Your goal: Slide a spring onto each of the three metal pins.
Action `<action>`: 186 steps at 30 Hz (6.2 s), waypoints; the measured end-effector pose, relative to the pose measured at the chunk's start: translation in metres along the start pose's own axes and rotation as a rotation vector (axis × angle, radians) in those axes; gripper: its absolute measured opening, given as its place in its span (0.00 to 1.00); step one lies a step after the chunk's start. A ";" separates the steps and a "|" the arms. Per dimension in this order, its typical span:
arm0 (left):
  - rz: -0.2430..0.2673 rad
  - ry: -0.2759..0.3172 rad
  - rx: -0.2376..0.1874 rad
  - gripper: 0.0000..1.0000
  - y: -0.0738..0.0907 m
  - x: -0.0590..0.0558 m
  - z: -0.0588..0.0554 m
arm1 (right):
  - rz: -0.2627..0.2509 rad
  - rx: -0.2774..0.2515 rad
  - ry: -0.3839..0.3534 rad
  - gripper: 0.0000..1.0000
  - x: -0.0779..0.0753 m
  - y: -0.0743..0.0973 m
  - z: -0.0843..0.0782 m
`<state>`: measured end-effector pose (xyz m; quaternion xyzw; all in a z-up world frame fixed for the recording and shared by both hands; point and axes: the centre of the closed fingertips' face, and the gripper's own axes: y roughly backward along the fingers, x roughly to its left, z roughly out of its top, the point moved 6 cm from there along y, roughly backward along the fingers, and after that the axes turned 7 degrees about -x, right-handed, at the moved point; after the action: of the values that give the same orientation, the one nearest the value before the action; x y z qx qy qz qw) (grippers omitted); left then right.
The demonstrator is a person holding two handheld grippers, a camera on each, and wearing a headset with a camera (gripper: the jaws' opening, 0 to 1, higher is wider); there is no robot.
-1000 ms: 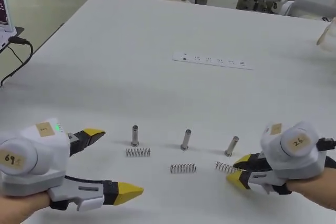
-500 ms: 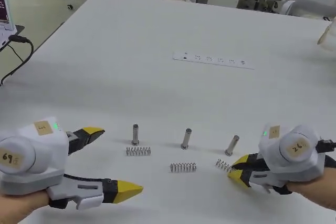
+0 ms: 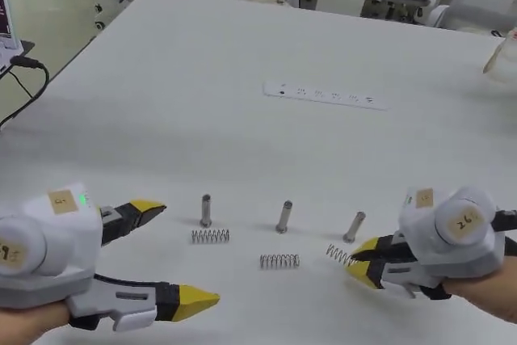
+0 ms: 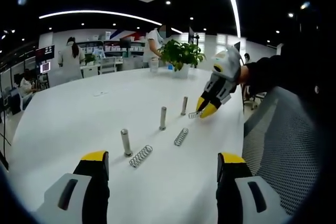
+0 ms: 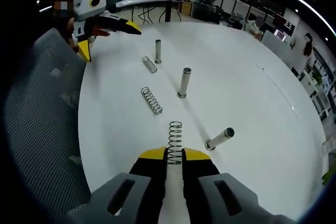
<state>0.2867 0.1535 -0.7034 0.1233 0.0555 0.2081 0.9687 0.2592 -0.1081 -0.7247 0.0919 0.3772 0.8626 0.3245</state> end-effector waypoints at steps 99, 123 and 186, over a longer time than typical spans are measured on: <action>-0.394 -0.311 0.052 0.03 -0.044 -0.053 0.013 | 0.359 -0.040 0.238 0.08 0.077 -0.008 0.090; -0.406 -0.309 0.051 0.02 -0.042 -0.054 0.013 | 0.366 -0.068 0.233 0.08 0.081 -0.004 0.105; -0.405 -0.264 -0.018 0.03 -0.045 -0.056 0.023 | 0.373 -0.029 0.191 0.08 0.081 -0.005 0.113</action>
<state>0.2573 0.0851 -0.6898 0.1271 -0.0500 -0.0078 0.9906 0.2450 0.0123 -0.6560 0.0732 0.3702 0.9178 0.1232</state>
